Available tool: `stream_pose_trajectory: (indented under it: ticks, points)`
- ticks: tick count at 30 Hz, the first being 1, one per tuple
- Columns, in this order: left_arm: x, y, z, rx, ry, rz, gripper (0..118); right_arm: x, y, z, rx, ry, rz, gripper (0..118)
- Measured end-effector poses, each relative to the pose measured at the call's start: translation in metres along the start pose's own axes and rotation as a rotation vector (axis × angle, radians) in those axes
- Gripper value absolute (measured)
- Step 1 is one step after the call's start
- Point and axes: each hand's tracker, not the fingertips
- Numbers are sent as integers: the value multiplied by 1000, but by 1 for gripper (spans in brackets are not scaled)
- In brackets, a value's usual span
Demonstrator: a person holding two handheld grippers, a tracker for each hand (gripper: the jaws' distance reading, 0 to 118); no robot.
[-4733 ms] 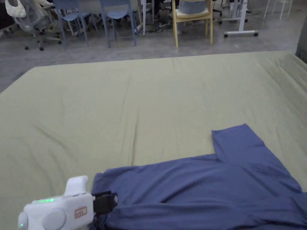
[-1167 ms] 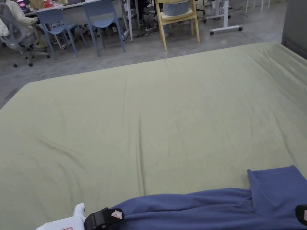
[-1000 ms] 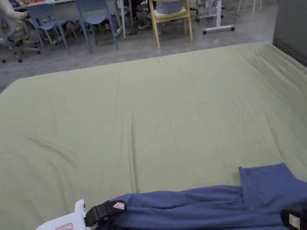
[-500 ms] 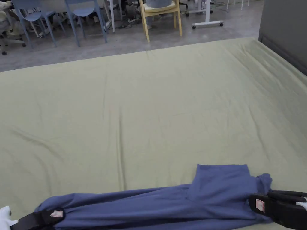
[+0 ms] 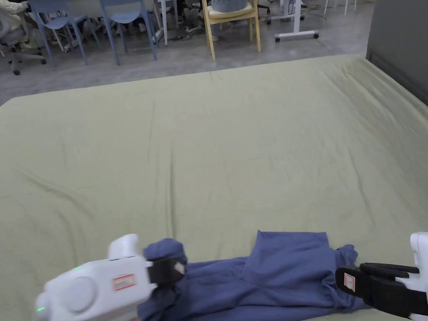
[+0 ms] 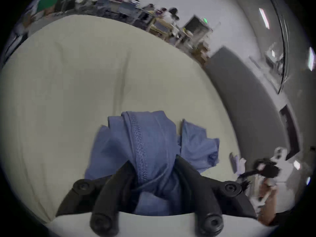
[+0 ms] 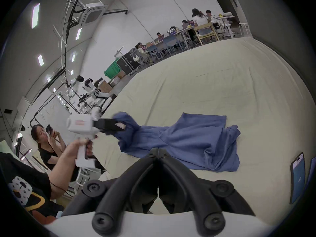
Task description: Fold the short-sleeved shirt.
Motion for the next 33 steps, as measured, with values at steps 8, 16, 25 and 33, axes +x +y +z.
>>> stream_pose_trajectory:
  ticks: [8, 16, 25, 33]
  points:
    - [9, -31, -98, 0, 64, 19, 52, 4, -1, 8, -4, -18, -31, 2]
    - [4, -17, 10, 191, -69, 135, 93, 17, -11, -7, -31, 5, -53, 2]
    - [19, -28, -80, -34, 214, -50, 1, 19, -11, -4, -34, 9, -66, 2]
    - [139, -68, -139, -170, 13, -298, 1, 27, -12, 10, -25, -20, -98, 2]
